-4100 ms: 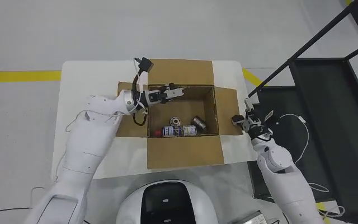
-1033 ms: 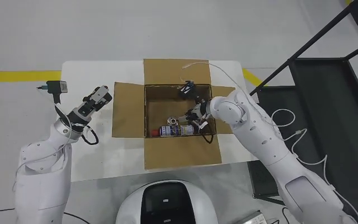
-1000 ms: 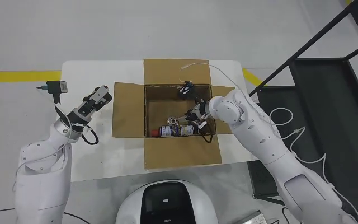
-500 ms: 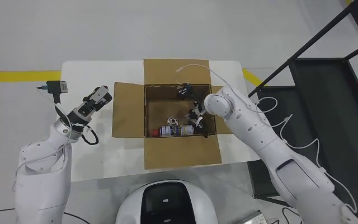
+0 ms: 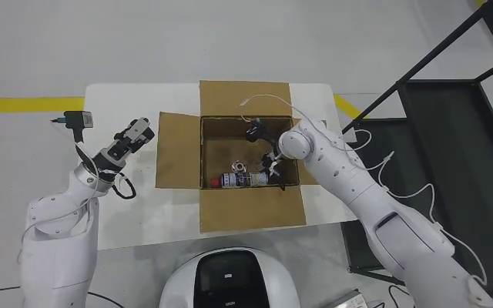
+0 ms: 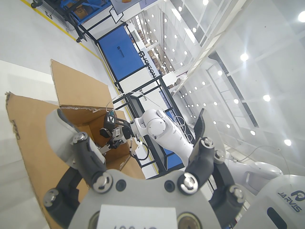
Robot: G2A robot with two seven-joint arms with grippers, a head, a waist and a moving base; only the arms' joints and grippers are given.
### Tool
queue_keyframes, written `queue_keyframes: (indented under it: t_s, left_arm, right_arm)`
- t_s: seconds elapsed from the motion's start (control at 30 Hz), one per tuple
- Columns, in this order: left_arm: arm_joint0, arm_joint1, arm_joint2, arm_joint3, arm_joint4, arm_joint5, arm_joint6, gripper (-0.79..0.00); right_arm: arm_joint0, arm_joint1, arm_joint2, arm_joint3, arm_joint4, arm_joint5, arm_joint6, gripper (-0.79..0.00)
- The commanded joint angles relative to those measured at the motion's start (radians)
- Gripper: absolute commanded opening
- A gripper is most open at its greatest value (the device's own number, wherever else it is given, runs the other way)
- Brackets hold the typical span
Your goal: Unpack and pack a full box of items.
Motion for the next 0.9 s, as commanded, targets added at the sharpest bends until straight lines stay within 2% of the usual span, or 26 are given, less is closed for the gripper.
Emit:
queue_keyframes:
  t_s: [0.0,0.53,0.7,0.8,0.83,0.87]
  left_arm:
    - [0.000,0.000,0.000,0.000,0.000,0.000,0.000,0.000]
    - [0.000,0.000,0.000,0.000,0.000,0.000,0.000,0.000]
    - [0.000,0.000,0.000,0.000,0.000,0.000,0.000,0.000]
    - [0.000,0.000,0.000,0.000,0.000,0.000,0.000,0.000]
    - [0.000,0.000,0.000,0.000,0.000,0.000,0.000,0.000]
    - [0.000,0.000,0.000,0.000,0.000,0.000,0.000,0.000]
  right_arm:
    - [0.004,-0.006,-0.009,0.015,-0.003,0.005,-0.002,-0.120]
    - [0.047,-0.057,-0.099,0.093,-0.055,0.015,0.037,-0.182]
    - [0.059,-0.075,-0.121,0.117,-0.062,0.024,0.055,-0.166]
    - [0.063,-0.085,-0.131,0.136,-0.058,0.026,0.055,-0.249]
    - [0.065,-0.089,-0.133,0.143,-0.057,0.027,0.055,-0.425]
    - [0.067,-0.092,-0.136,0.150,-0.055,0.028,0.055,-0.499]
